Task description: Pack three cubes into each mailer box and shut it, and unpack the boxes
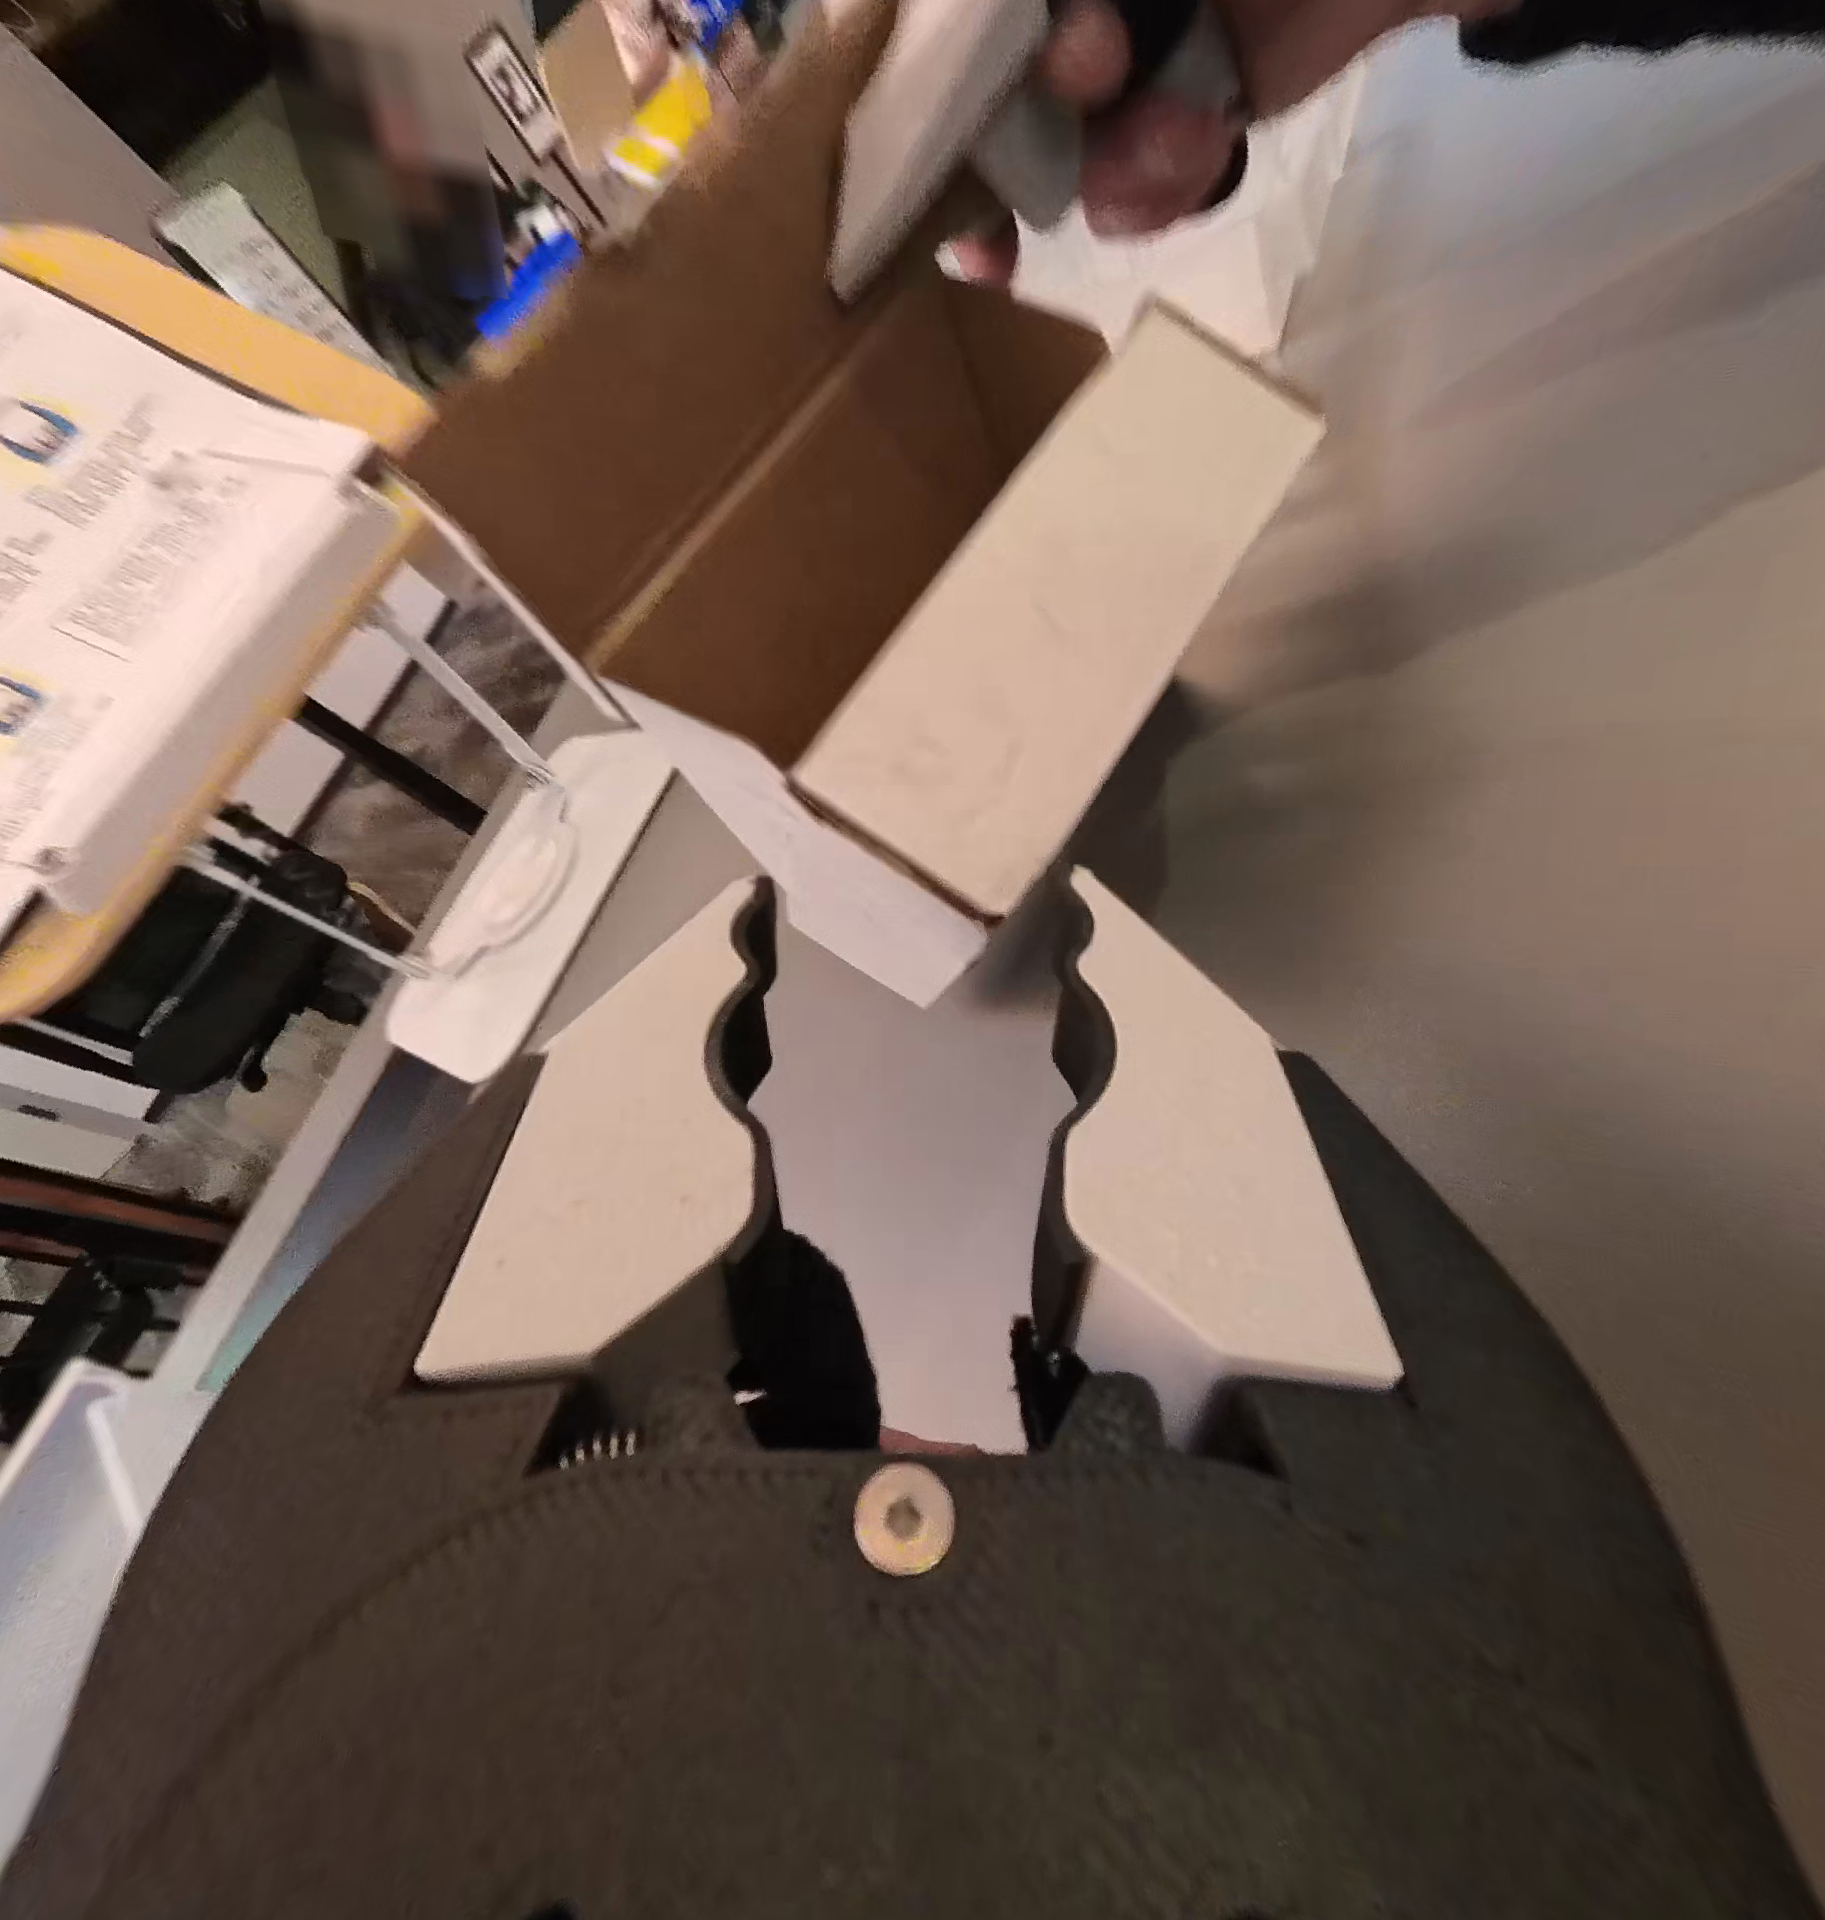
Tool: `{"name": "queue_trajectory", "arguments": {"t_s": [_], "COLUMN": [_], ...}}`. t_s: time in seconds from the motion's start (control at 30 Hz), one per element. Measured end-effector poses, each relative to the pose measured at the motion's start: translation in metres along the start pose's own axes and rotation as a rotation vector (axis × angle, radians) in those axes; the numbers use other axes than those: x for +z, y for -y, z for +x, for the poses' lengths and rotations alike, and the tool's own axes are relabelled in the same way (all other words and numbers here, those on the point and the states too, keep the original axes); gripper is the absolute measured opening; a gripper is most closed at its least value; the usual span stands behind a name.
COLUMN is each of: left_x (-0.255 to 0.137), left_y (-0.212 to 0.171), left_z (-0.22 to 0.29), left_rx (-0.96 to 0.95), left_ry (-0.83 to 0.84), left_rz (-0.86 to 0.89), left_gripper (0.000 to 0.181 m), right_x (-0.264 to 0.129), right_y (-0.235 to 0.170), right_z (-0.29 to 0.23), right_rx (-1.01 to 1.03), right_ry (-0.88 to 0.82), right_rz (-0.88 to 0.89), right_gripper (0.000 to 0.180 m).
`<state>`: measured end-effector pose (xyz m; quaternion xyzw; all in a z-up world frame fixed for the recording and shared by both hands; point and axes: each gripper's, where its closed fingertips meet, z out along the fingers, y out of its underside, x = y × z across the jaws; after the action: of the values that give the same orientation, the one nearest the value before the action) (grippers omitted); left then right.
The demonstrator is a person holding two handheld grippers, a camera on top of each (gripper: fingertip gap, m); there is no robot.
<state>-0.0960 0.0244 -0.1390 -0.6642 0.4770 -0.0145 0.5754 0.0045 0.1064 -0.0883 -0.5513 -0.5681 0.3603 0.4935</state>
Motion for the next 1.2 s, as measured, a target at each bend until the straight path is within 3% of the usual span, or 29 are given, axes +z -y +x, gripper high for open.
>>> {"name": "queue_trajectory", "arguments": {"t_s": [0.1, 0.2, 0.33, 0.4, 0.47, 0.53, 0.67, 0.8, 1.0, 1.2], "left_x": [-0.011, 0.010, 0.043, 0.050, 0.054, 0.058, 0.061, 0.058, 0.057, 0.057], "left_y": [0.035, 0.054, 0.021, 0.003, -0.015, -0.025, -0.024, -0.023, -0.017, -0.015], "left_z": [-0.001, 0.020, 0.043, 0.053, 0.055, 0.065, 0.068, 0.072, 0.080, 0.083], "left_rx": [0.090, 0.183, 0.222, 0.224, 0.261, 0.277, 0.269, 0.278, 0.230, 0.232], "left_ry": [0.004, -0.071, -0.192, -0.230, -0.225, -0.243, -0.239, -0.267, -0.317, -0.319], "left_rz": [0.038, -0.036, -0.295, -0.393, -0.479, -0.501, -0.502, -0.515, -0.514, -0.498], "left_gripper": [0.047, 0.046, 0.047, 0.041, 0.023, 0.010, 0.007, 0.005, 0.005, 0.004], "right_x": [0.000, 0.003, 0.007, 0.007, 0.008, 0.009, 0.010, 0.018, 0.054, 0.067], "right_y": [0.001, 0.003, 0.004, 0.006, 0.006, 0.005, 0.013, 0.024, -0.015, -0.026], "right_z": [-0.006, -0.016, -0.027, -0.035, -0.040, -0.040, -0.028, 0.016, 0.074, 0.092], "right_rx": [-0.035, -0.085, -0.124, -0.137, -0.146, -0.145, -0.137, -0.145, -0.174, -0.126], "right_ry": [0.008, 0.024, 0.043, 0.064, 0.075, 0.074, 0.047, -0.113, -0.268, -0.279], "right_rz": [-0.005, -0.022, -0.050, -0.057, -0.070, -0.081, -0.093, -0.128, -0.395, -0.493], "right_gripper": [0.000, 0.000, 0.000, 0.000, 0.000, 0.000, 0.000, 0.002, 0.007, 0.012]}}
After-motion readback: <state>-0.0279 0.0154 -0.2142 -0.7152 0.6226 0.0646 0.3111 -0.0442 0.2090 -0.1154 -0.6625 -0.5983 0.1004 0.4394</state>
